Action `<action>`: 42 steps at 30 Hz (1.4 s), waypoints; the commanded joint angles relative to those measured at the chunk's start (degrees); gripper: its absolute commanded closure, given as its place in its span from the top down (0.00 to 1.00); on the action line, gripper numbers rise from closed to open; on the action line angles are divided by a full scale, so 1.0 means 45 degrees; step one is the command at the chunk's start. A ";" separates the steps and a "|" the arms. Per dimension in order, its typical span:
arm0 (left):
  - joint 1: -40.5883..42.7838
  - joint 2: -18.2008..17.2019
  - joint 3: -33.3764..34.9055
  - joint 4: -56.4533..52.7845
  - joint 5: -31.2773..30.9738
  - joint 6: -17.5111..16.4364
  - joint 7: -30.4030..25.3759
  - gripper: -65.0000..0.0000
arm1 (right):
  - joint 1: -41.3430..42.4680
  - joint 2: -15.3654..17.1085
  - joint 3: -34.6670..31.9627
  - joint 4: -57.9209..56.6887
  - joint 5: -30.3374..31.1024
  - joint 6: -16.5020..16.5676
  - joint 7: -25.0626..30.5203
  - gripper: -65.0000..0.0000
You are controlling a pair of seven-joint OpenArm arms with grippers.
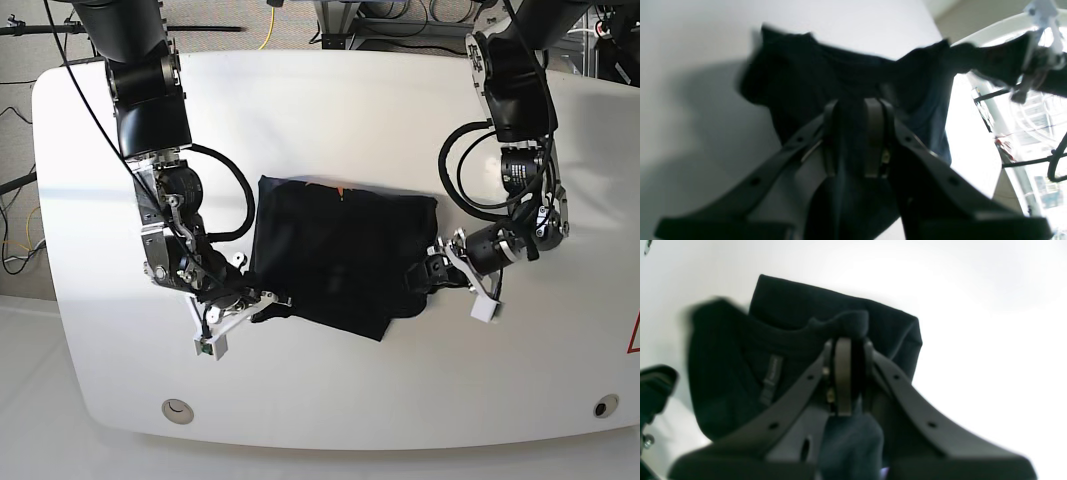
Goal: Fold the T-shirt properly
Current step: 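Pull the shirt edges apart with both grippers to square the bundle, then release the fabric and lift the left gripper away from the shirt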
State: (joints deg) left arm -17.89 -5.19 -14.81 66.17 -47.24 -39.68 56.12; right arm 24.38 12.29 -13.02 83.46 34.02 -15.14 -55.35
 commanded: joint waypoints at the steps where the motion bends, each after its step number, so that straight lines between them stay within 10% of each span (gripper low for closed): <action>1: -0.0410 -0.0302 -0.0021 0.0172 -0.0354 -0.0071 -0.0251 0.15 | 0.0374 -0.0046 0.0069 0.0178 -0.0869 0.0150 0.0296 0.06; 8: -0.0410 -0.0380 -0.0060 0.0152 -0.0354 -0.0071 -0.0270 0.15 | 0.0277 -0.0437 0.0069 -0.0271 -0.1865 0.0150 0.0257 0.11; 19: -0.0410 -0.0654 -0.0099 0.0172 -0.0354 -0.0071 -0.0270 0.15 | 0.0218 -0.0573 0.0050 -0.0779 -0.1924 -0.0006 0.0296 0.75; 36: -0.0274 -0.1474 -0.0060 0.1168 -0.1330 -0.0071 -0.0153 0.15 | 0.0042 -0.0300 0.0069 0.1956 -0.1826 0.0072 -0.0857 0.67; 42: 0.0332 -0.1884 -0.0099 0.2438 -0.1526 -0.0071 0.0042 0.15 | -0.0700 -0.0398 0.0011 0.3265 -0.1787 0.0111 -0.1365 0.42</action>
State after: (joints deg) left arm -16.14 -12.53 -15.18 74.08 -53.17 -39.62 56.97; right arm 21.50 10.72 -12.99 95.37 25.67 -15.03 -61.06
